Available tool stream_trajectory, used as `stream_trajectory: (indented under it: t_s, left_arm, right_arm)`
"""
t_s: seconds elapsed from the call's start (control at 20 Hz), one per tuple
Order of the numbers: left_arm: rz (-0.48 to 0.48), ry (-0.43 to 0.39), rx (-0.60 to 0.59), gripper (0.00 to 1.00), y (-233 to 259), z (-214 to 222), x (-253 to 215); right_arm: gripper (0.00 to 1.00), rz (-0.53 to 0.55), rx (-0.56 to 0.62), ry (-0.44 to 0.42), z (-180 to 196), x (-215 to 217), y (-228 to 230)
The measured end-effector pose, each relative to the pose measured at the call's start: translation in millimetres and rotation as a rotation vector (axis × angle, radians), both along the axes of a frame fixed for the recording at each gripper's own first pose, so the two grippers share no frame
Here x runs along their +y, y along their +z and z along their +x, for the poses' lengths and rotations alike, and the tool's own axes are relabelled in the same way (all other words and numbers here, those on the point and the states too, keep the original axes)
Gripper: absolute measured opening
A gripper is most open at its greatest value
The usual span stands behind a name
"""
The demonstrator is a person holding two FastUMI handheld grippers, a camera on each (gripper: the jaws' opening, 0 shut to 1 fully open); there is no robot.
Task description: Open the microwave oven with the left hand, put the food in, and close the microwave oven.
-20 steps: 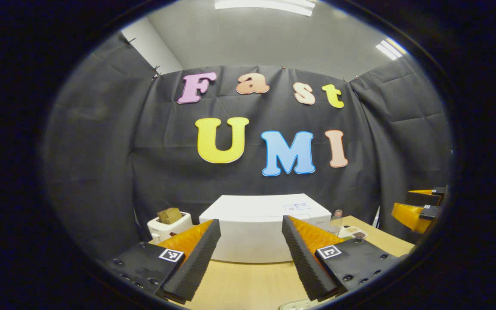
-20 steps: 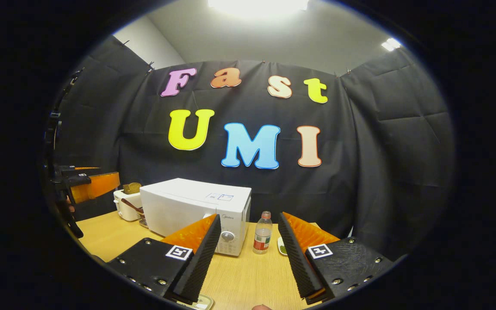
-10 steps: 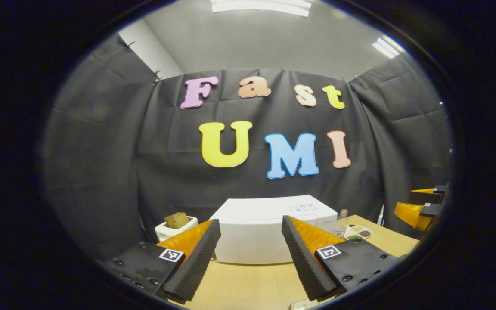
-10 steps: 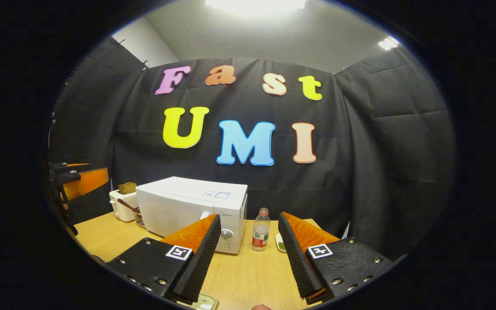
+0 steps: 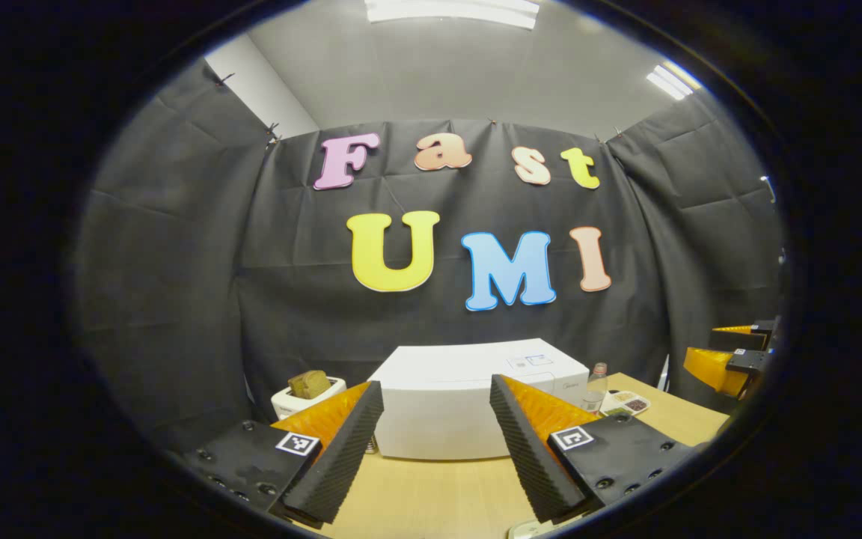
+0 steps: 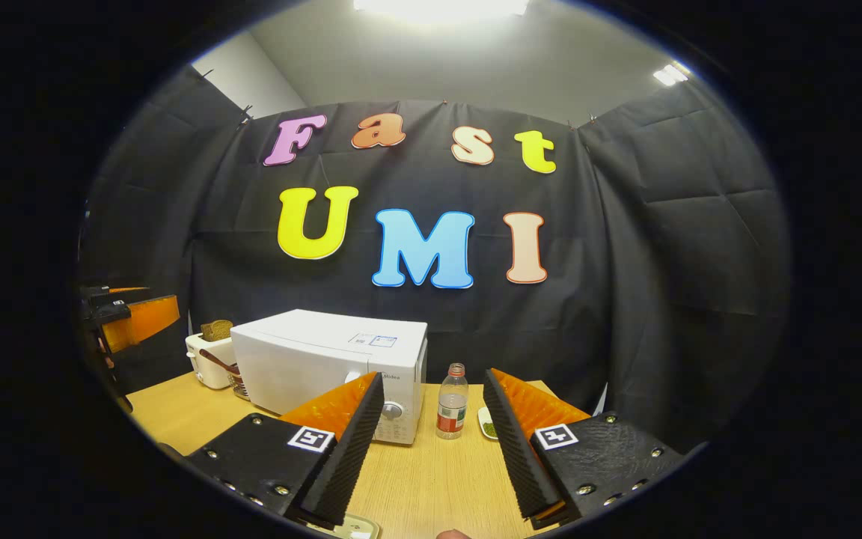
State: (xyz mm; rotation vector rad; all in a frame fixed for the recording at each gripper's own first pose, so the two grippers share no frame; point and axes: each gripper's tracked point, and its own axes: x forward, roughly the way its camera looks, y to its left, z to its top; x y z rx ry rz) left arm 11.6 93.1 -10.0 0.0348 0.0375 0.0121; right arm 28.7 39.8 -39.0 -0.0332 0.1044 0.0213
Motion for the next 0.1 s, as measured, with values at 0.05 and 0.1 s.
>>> stream_trajectory:
  t_s: [0.05,0.1]
  left_arm:
    - [-0.004,-0.009,0.002,1.0,-1.4,0.4,-2.9]
    - [-0.008,-0.008,0.002,0.96,-0.9,1.2,-4.0]
  right_arm:
    - [0.82,0.008,0.001,0.007,1.2,1.2,-0.2]
    - [0.82,0.014,0.002,0.016,1.4,3.2,-1.6]
